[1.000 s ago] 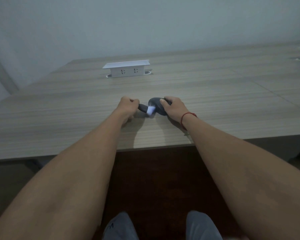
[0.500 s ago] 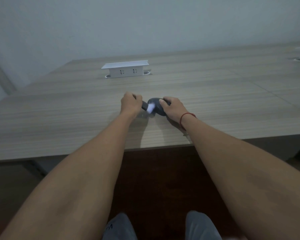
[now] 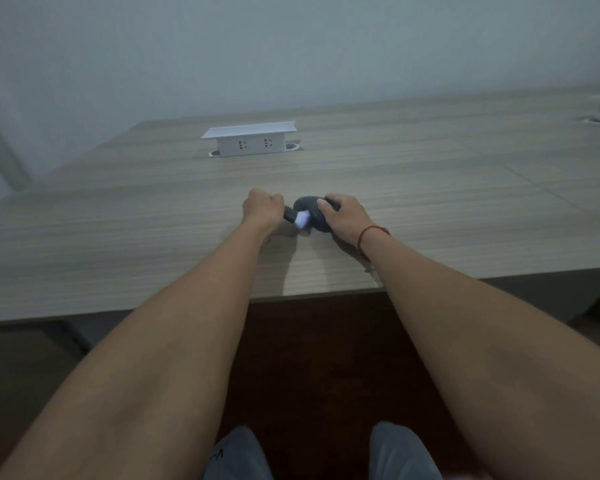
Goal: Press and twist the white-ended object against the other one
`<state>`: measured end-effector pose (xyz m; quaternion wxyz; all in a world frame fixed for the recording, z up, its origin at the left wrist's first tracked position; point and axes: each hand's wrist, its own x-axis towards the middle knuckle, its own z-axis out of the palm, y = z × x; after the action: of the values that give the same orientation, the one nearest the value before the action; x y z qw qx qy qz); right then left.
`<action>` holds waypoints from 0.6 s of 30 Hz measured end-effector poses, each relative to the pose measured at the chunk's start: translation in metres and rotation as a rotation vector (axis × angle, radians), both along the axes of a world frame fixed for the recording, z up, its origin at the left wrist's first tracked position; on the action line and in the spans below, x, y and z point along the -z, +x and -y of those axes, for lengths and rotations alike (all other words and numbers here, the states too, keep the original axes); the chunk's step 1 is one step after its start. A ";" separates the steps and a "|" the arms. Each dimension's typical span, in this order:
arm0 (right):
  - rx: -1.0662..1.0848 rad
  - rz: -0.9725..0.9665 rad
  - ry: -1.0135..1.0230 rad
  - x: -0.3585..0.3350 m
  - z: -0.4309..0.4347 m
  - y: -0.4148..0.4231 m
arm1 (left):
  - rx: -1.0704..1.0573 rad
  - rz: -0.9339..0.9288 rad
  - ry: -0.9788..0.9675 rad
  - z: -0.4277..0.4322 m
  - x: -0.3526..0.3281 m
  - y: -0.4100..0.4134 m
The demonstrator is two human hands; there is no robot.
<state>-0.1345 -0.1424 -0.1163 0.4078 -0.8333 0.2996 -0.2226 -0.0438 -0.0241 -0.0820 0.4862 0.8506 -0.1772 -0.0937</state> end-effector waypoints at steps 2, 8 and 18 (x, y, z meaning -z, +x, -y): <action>0.000 -0.004 0.006 0.000 0.000 0.000 | 0.031 -0.011 -0.030 -0.001 0.003 0.003; -0.028 -0.013 0.006 -0.002 0.001 -0.001 | -0.059 0.105 -0.058 -0.003 0.008 0.002; -0.081 -0.095 0.000 -0.005 -0.004 -0.015 | -0.062 0.166 -0.236 -0.002 -0.001 -0.005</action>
<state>-0.1492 -0.1383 -0.1113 0.4018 -0.8543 0.2847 -0.1662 -0.0491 -0.0222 -0.0814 0.5693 0.7973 -0.2001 0.0134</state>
